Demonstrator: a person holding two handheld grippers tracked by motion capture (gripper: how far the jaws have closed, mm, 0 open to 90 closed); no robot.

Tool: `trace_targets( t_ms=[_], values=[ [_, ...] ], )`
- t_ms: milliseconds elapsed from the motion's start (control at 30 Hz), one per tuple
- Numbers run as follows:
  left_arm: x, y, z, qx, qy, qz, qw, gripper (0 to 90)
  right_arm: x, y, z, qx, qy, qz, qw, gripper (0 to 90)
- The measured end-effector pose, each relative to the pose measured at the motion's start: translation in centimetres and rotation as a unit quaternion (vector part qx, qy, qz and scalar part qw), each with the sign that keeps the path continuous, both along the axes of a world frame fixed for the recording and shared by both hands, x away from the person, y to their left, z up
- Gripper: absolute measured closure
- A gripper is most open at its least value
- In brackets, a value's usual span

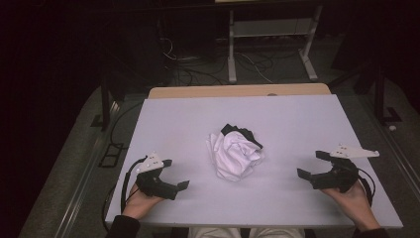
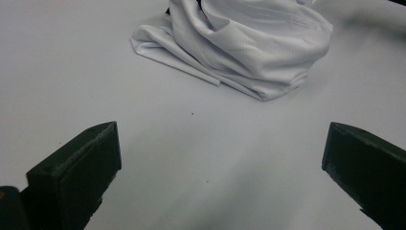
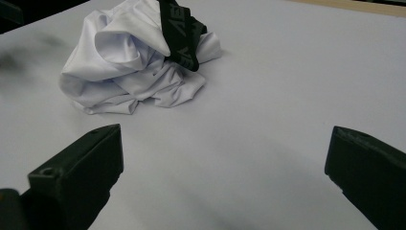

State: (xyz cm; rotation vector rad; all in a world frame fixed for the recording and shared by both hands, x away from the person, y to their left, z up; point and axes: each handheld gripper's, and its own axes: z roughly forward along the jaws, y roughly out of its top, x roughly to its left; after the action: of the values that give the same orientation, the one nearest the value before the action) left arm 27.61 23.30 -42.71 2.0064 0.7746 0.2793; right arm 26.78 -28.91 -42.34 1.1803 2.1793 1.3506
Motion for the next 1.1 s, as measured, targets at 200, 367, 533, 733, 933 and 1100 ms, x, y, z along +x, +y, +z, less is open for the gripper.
trace_targets(
  t_ms=[200,367,533,733,933,1100],
  values=[
    [0.05,-0.04,0.02,0.000,-0.001,0.000,1.0000,0.0,-0.13,-0.01,0.02,-0.001,0.001,-0.002,1.0000,0.0],
    [0.07,-0.03,0.02,0.000,-0.001,0.000,1.0000,0.0,-0.13,-0.07,0.05,0.000,0.000,-0.004,1.0000,0.0],
    [0.08,0.05,0.08,-0.002,-0.002,0.002,1.0000,0.0,-0.11,-0.02,0.04,-0.003,0.001,-0.003,1.0000,0.0],
    [0.07,0.06,0.10,-0.003,-0.002,0.003,1.0000,0.0,-0.13,-0.02,0.08,-0.004,0.000,-0.003,1.0000,0.0],
    [0.09,0.18,0.20,-0.007,-0.005,0.006,0.9999,0.0,-0.15,0.02,0.12,-0.005,-0.001,-0.003,1.0000,0.0],
    [0.21,0.32,0.30,-0.008,-0.005,0.011,0.9999,0.0,-0.17,0.12,0.23,-0.003,-0.004,-0.003,1.0000,0.0]
  ],
)
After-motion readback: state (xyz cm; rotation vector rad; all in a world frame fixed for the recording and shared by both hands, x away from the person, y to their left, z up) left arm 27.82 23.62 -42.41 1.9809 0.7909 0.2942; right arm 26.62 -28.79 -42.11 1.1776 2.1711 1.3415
